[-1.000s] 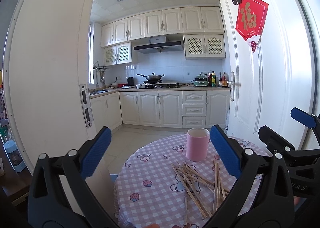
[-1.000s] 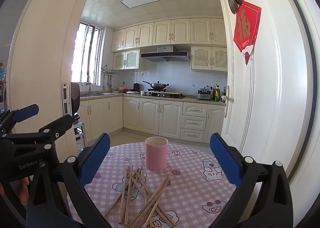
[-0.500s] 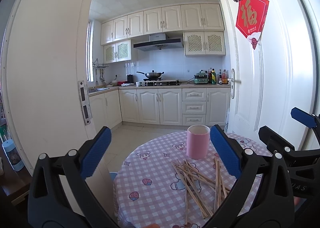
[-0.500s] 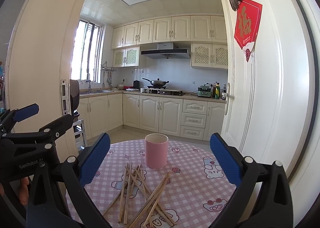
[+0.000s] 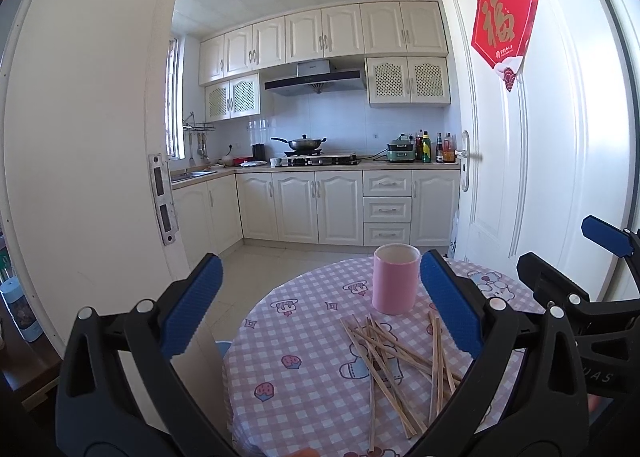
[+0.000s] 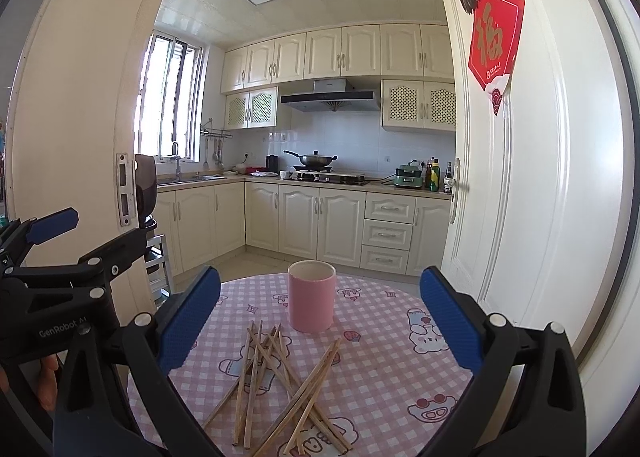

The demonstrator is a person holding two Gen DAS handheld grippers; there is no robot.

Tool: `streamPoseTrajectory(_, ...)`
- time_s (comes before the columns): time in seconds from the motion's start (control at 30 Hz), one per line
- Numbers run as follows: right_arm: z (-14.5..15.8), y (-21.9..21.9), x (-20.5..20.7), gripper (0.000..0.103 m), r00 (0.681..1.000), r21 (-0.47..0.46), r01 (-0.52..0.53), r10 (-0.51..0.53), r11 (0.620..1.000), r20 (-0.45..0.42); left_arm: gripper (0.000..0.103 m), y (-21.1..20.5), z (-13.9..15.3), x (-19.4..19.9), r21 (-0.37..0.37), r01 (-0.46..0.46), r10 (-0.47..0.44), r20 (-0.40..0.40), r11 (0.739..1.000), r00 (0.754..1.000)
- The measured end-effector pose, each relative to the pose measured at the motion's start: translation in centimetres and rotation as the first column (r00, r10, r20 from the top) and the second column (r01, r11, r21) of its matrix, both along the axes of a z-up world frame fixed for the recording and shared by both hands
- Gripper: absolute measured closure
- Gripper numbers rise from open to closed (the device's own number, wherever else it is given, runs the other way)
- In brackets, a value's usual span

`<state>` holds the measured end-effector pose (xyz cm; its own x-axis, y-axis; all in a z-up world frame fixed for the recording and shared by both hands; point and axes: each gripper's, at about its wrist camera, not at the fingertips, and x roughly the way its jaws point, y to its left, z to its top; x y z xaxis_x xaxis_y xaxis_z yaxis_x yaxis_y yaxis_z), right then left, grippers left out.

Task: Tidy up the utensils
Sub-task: 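Lower the left tool onto one wooden chopstick and close it while the right tool grasps another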

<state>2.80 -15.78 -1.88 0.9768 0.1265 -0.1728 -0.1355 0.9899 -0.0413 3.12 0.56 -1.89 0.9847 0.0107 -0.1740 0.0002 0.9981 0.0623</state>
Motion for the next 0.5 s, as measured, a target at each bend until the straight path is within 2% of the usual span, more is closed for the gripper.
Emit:
streamPoseTrajectory(0.2,-0.3,0.1,0.6,0.007,1.000,-0.002,0.002,-0.002,1.000,-0.008,0.006,-0.1,-0.3,0.6,0.002,0.004,-0.004,-0.007,1.000,1.000)
streamPoseTrajectory(0.3,-0.8,-0.1,1.5,0.007,0.999,-0.006,-0.006,0.006,1.000,-0.036,0.006,-0.1,-0.7,1.5,0.002,0.022,-0.022,-0.036,1.000,0.999)
streamPoseTrajectory(0.37,-1.5,-0.4,2.6,0.007,0.996,-0.008,-0.018,0.018,1.000,-0.083,0.006,-0.1,-1.4,2.6,0.004,0.049,-0.049,-0.083,0.999,0.995)
streamPoseTrajectory(0.5,-4.0,-1.3,6.2,0.007,0.970,0.015,-0.041,0.044,0.999,-0.240,0.006,0.5,-3.4,5.9,-0.018,0.085,-0.086,-0.215,0.996,0.973)
